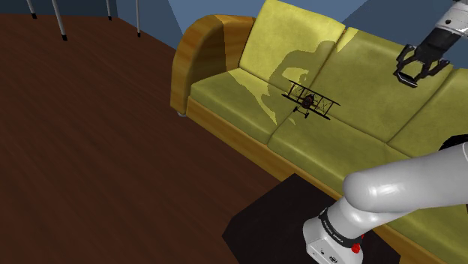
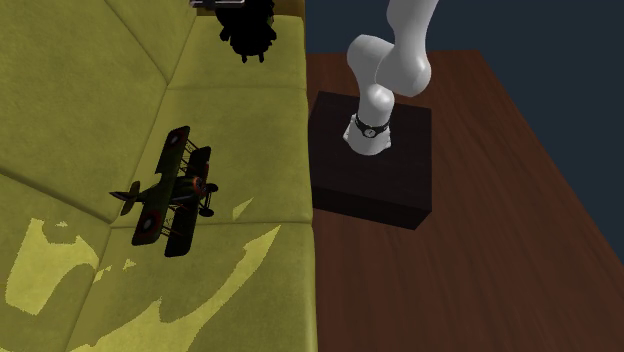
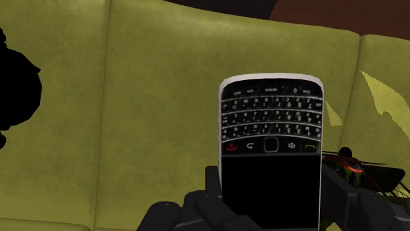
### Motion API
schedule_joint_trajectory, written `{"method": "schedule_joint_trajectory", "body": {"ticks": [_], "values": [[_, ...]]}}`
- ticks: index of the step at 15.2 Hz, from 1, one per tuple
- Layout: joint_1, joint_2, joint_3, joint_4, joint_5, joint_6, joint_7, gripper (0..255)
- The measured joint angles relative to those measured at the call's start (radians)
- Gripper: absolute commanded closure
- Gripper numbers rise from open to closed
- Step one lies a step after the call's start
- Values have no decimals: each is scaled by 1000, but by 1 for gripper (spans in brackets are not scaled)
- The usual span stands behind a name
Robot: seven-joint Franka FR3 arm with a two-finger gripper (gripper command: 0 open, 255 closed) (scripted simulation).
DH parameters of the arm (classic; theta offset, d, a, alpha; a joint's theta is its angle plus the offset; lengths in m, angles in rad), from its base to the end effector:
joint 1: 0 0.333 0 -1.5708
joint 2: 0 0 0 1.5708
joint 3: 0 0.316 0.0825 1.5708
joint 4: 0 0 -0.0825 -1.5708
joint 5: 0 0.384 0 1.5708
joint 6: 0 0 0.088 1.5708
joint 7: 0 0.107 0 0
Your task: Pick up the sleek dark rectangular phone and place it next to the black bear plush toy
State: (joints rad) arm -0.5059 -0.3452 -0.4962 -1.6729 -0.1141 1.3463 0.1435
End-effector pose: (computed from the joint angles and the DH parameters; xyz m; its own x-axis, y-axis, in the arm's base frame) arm 0.1778 -0.3968 0.7026 0.4152 -0.9092 -0.0297 -0.9092 -0.4137 -0.0463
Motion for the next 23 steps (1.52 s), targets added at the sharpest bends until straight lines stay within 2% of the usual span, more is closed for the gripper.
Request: {"method": "schedule_joint_trajectory", "body": {"ticks": [9,23], "values": [[-54,60,-182,80,-23,-9,-245,255],[-78,-26,-176,-177,-70,175,-226,255]]}}
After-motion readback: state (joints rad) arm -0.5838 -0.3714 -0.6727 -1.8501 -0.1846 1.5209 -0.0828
